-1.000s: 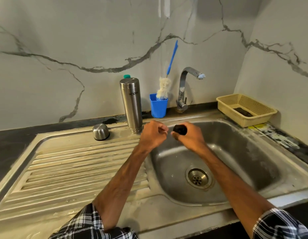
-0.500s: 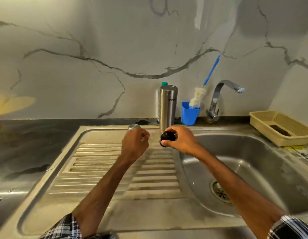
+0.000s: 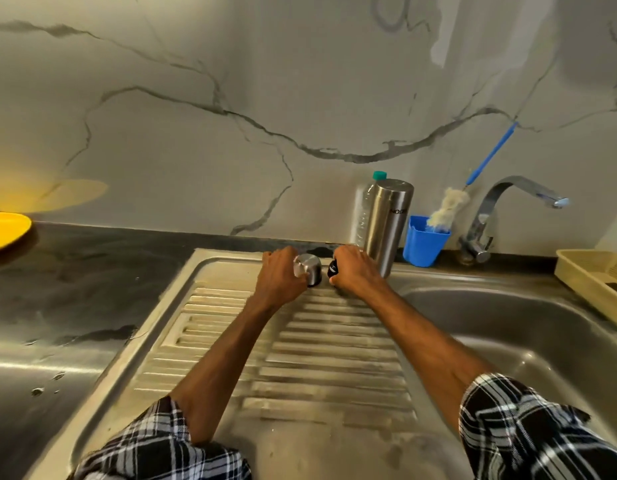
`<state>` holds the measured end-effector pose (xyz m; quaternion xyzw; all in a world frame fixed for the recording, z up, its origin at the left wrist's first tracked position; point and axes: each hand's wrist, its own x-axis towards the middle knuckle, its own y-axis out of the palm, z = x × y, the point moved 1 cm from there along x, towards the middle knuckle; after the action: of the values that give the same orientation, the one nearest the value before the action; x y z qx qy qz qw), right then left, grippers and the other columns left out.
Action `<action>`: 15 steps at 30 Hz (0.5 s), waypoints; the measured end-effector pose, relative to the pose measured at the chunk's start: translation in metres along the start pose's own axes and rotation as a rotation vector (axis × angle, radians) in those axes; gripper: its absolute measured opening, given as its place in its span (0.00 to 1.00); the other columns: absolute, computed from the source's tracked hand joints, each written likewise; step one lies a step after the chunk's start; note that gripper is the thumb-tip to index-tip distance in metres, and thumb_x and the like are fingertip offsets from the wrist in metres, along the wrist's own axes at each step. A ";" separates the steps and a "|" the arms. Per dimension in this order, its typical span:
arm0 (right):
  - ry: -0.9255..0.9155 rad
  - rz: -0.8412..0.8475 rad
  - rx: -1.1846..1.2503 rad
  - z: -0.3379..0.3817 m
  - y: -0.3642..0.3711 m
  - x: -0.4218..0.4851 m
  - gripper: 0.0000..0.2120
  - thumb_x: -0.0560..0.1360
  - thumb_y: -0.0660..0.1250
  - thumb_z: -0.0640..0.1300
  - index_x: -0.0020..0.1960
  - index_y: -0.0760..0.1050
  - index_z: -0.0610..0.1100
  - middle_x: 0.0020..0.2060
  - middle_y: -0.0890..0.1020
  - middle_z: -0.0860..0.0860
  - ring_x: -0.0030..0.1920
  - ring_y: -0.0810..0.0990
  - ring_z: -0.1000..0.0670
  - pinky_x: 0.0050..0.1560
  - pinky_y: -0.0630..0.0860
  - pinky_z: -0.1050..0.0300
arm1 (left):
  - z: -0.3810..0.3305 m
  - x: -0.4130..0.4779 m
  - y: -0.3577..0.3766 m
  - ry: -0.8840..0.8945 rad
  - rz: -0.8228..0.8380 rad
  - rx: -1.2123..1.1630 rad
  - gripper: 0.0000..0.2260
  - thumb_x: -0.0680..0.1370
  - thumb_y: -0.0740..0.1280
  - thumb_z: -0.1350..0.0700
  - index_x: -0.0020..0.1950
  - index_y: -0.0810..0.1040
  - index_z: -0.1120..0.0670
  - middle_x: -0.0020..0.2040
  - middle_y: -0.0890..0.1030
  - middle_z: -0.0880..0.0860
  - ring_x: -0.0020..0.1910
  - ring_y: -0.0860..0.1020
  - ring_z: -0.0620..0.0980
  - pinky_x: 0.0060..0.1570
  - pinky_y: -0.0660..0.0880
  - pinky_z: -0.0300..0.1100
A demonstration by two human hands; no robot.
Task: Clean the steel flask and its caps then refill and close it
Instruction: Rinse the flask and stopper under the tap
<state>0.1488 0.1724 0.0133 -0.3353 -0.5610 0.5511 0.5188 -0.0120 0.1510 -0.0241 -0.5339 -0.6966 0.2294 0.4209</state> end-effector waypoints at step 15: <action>-0.052 -0.159 0.261 -0.016 -0.022 -0.045 0.08 0.77 0.71 0.47 0.55 0.80 0.46 0.49 0.80 0.53 0.49 0.76 0.55 0.49 0.71 0.62 | -0.014 0.019 -0.004 0.121 0.130 0.028 0.24 0.71 0.78 0.48 0.64 0.78 0.54 0.57 0.82 0.51 0.54 0.79 0.51 0.50 0.76 0.44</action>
<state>0.1786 0.1299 0.0225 -0.2055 -0.5226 0.5850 0.5852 -0.0041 0.1655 -0.0077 -0.5849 -0.6306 0.2332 0.4537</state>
